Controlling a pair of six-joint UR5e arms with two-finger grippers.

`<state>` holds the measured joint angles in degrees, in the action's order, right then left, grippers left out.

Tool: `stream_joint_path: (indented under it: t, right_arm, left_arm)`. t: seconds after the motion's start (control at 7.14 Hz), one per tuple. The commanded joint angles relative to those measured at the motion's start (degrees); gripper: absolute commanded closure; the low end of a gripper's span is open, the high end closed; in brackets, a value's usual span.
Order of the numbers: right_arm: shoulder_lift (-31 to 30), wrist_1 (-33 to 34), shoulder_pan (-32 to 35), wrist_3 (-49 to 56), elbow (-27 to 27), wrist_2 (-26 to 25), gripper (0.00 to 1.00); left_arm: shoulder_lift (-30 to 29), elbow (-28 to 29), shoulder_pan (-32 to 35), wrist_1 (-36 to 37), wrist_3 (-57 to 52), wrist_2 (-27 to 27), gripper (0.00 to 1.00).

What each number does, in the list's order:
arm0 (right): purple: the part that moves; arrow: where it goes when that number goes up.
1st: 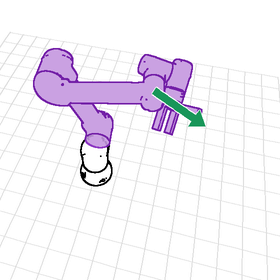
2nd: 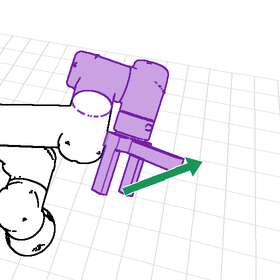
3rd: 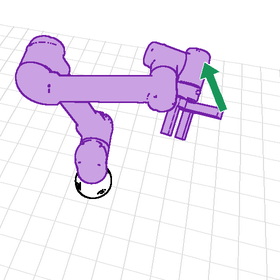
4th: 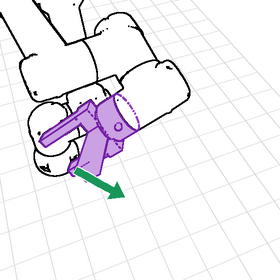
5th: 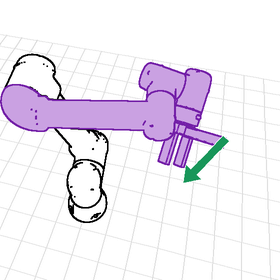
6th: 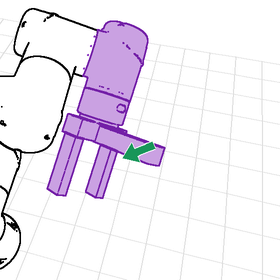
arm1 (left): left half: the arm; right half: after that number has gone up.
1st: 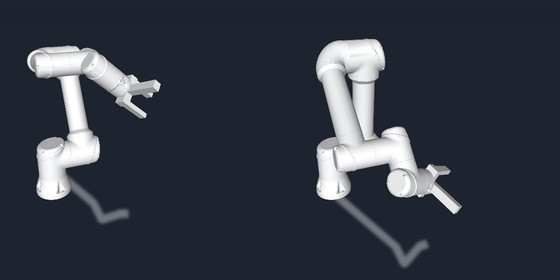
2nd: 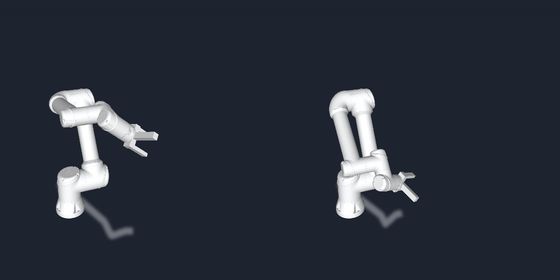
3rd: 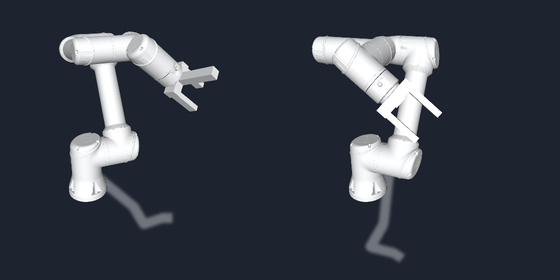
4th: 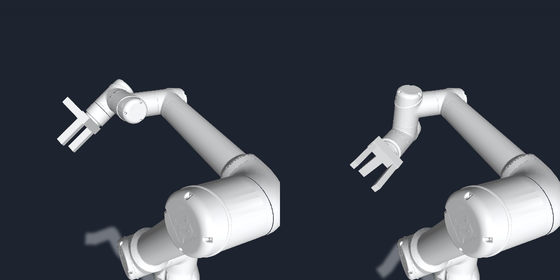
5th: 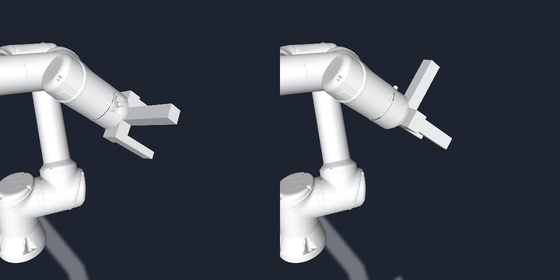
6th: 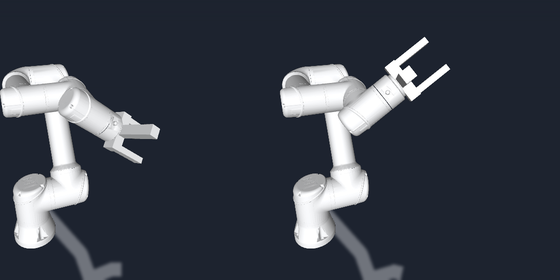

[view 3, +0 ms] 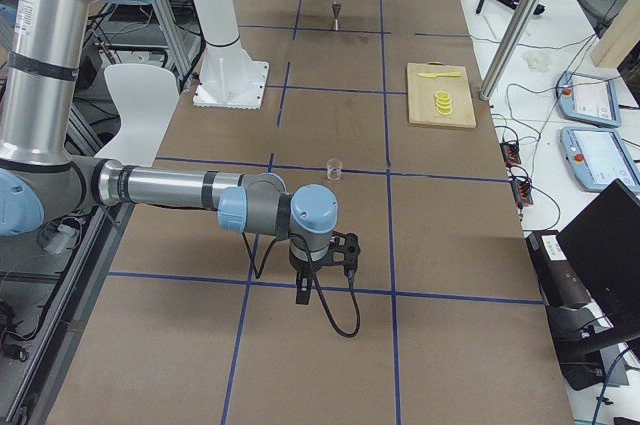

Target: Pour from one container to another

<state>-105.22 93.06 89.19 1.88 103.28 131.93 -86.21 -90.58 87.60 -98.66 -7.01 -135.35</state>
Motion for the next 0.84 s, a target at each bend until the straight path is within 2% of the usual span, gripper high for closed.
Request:
stream_joint_path:
  t: [0.0, 0.7]
  right_arm:
    - [0.54, -0.07, 0.55, 0.06, -0.71, -0.18, 0.0]
    - [0.54, -0.16, 0.46, 0.15, 1.39, -0.01, 0.0]
  left_arm:
    - [-0.01, 0.23, 0.03, -0.04, 0.25, 0.09, 0.0]
    - [0.43, -0.48, 0.21, 0.14, 0.42, 0.53, 0.0]
